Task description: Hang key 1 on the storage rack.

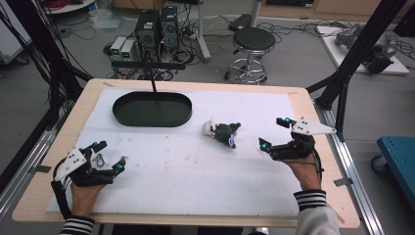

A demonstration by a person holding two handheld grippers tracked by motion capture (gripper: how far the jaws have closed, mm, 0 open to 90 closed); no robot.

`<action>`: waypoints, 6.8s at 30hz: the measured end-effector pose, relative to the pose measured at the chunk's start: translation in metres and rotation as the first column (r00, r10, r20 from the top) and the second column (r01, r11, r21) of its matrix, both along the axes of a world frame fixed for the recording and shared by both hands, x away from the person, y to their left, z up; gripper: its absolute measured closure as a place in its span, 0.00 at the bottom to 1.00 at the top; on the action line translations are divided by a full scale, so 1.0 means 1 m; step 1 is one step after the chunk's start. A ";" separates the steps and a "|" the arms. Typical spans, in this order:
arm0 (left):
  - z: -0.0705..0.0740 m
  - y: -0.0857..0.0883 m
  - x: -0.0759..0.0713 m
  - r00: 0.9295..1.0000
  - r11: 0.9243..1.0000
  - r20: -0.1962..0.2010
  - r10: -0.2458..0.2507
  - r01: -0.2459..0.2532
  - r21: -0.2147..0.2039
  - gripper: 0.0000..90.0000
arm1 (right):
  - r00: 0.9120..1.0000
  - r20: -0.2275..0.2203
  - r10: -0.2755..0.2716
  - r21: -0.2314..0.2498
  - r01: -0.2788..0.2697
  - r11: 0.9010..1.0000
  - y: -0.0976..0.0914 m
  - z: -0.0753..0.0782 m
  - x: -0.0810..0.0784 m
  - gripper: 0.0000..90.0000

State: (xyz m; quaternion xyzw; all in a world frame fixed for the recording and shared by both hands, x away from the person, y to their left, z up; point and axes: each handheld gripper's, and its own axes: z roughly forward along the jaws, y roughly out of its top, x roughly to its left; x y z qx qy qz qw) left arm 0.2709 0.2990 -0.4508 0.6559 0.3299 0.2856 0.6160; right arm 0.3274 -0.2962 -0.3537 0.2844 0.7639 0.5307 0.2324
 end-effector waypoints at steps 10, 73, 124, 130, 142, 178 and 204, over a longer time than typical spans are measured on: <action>0.000 0.000 0.000 1.000 1.000 0.002 0.000 0.000 0.002 0.03 | 0.995 -0.054 0.079 -0.141 -0.086 0.986 0.023 0.016 0.028 0.03; 0.000 0.000 -0.001 1.000 1.000 0.015 0.000 0.000 -0.005 0.03 | 0.916 -0.367 0.160 -0.476 -0.333 0.814 0.133 -0.039 0.125 0.03; 0.000 0.000 -0.001 1.000 1.000 0.015 0.005 -0.006 0.001 0.03 | 0.900 -0.400 0.175 -0.533 -0.383 0.755 0.139 -0.047 0.125 0.47; 0.006 0.001 0.001 1.000 0.999 0.000 0.004 -0.004 0.032 0.03 | 0.904 -0.378 0.201 -0.487 -0.379 0.787 0.138 -0.037 0.121 0.47; 0.051 -0.005 0.023 0.992 0.987 -0.021 -0.122 0.123 0.107 0.03 | 0.894 -0.343 0.289 -0.399 -0.418 0.816 0.141 -0.012 0.101 0.46; 0.127 -0.071 0.075 0.877 0.859 -0.126 -0.463 0.480 0.178 0.03 | 0.803 -0.241 0.545 -0.297 -0.595 0.747 0.191 0.029 0.064 0.46; 0.136 -0.115 0.084 0.789 0.756 -0.190 -0.584 0.614 0.228 0.03 | 0.745 -0.239 0.623 -0.294 -0.667 0.685 0.214 0.041 0.055 0.46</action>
